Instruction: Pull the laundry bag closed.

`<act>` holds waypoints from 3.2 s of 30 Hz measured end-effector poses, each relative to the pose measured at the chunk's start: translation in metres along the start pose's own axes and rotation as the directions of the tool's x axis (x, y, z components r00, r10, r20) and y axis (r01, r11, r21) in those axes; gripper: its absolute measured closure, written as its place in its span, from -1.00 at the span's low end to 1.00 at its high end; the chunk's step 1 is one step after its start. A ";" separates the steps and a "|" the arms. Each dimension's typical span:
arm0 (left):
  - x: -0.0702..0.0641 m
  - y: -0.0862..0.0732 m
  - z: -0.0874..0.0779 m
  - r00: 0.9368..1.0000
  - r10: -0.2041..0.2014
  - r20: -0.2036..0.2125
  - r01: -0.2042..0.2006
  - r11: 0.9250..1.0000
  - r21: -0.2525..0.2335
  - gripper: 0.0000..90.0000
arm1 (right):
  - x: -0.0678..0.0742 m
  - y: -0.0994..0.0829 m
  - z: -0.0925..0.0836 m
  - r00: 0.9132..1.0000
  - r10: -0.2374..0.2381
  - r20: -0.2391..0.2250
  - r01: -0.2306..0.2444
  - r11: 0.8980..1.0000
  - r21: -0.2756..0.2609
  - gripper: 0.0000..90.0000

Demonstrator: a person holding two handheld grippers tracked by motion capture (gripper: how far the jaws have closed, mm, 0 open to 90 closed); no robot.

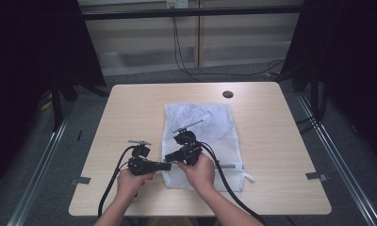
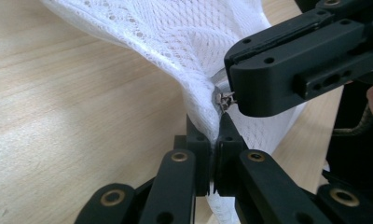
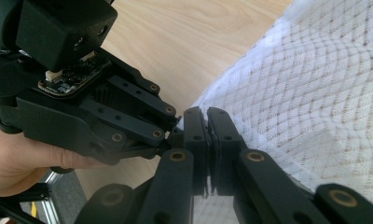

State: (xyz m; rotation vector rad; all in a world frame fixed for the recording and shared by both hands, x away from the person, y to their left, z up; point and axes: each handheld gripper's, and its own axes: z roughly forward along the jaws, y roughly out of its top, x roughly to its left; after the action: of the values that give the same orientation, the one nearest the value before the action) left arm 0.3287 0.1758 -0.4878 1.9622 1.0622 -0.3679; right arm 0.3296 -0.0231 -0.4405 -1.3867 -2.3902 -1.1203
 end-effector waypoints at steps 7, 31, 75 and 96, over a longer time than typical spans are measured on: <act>0.000 0.000 -0.001 1.000 -0.012 0.000 0.012 1.000 0.004 0.95 | -0.003 -0.002 -0.002 1.000 0.005 0.003 -0.005 1.000 0.000 0.94; 0.000 0.001 -0.005 1.000 -0.009 0.021 0.010 1.000 -0.016 0.95 | -0.015 -0.006 -0.015 1.000 0.024 0.012 -0.024 1.000 -0.007 0.94; 0.000 0.001 -0.007 0.999 -0.032 0.034 0.033 0.999 -0.022 0.95 | -0.032 -0.014 -0.029 0.999 0.042 0.035 -0.041 0.999 -0.011 0.94; 0.000 0.001 -0.007 0.999 -0.030 0.043 0.030 0.999 -0.017 0.95 | -0.033 -0.016 -0.030 0.999 0.038 0.026 -0.037 0.999 -0.010 0.94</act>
State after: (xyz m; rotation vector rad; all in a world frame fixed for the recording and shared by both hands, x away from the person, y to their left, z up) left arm 0.3287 0.1812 -0.4832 1.9163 1.0653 -0.4131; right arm 0.3290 -0.0709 -0.4431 -1.4518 -2.3693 -1.1130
